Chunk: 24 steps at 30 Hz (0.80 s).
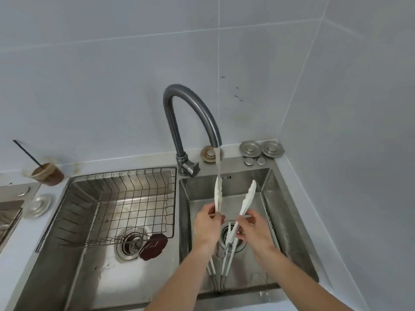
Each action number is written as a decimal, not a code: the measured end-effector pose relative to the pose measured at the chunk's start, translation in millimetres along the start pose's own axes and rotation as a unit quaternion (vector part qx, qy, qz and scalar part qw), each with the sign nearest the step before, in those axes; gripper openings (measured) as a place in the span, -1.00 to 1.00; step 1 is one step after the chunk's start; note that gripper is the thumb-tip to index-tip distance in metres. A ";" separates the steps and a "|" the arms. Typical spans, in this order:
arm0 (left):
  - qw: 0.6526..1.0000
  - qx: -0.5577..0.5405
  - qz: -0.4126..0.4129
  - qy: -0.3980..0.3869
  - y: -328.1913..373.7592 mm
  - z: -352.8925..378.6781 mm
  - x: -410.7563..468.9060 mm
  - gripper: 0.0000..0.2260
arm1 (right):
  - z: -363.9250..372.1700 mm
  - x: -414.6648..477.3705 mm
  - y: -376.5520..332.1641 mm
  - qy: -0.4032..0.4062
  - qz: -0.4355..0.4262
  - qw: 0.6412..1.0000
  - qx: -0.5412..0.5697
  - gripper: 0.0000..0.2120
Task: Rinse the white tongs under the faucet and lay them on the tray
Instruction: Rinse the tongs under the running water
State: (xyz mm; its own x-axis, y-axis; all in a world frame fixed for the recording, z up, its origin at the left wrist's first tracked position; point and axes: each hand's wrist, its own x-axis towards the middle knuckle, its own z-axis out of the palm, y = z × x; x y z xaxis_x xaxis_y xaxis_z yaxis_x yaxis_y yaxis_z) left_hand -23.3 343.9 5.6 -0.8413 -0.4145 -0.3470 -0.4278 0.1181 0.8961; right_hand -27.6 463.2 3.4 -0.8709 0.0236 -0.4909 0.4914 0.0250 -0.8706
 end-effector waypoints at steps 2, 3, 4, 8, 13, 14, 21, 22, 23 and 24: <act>0.999 -0.033 -0.016 0.000 0.9 9.3 5.9 -0.75 | -3.6 5.4 -2.9 0.004 -0.006 1.000 -0.004 -0.86; 0.999 -0.047 -0.024 -0.001 0.5 13.2 9.3 -0.74 | -4.5 7.6 -4.5 0.006 -0.009 1.000 -0.014 -0.86; 0.998 -0.059 -0.033 -0.003 -0.4 16.4 12.6 -0.74 | -4.8 9.5 -5.8 0.010 -0.013 0.999 -0.028 -0.85; 0.995 -0.084 -0.055 -0.016 -5.9 26.4 23.8 -0.72 | -3.5 12.4 -7.2 0.036 -0.040 0.994 -0.092 -0.84; 0.998 -0.041 -0.052 -0.019 -14.3 31.5 34.4 -0.83 | 3.1 11.8 -6.1 0.045 -0.064 0.983 -0.165 -0.86; 0.998 -0.038 -0.056 -0.016 -15.8 32.2 37.5 -0.79 | 5.9 11.7 -5.8 0.044 -0.066 0.981 -0.176 -0.87; 0.983 0.164 -0.083 0.009 -8.5 31.9 60.8 -0.41 | 29.8 1.8 -2.0 0.063 -0.083 0.974 -0.201 -0.86; 0.978 0.195 -0.081 0.001 -6.4 31.3 63.3 -0.37 | 31.8 0.6 -2.3 0.068 -0.083 0.974 -0.197 -0.86; 0.974 0.215 -0.077 -0.008 -3.8 30.8 65.2 -0.36 | 33.2 -0.3 -2.7 0.072 -0.086 0.975 -0.193 -0.87; 0.971 0.227 -0.072 -0.017 -0.9 30.6 66.6 -0.36 | 34.1 -1.4 -3.0 0.074 -0.090 0.975 -0.187 -0.88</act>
State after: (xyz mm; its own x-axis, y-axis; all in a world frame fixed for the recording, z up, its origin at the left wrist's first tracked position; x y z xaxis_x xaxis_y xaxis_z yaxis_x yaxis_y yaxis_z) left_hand -89.1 343.7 -26.8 -0.7693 -0.4264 -0.4758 -0.6368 0.4504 0.6259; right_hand -28.1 429.0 5.5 -0.9464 0.1290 -0.2961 0.3229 0.4038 -0.8560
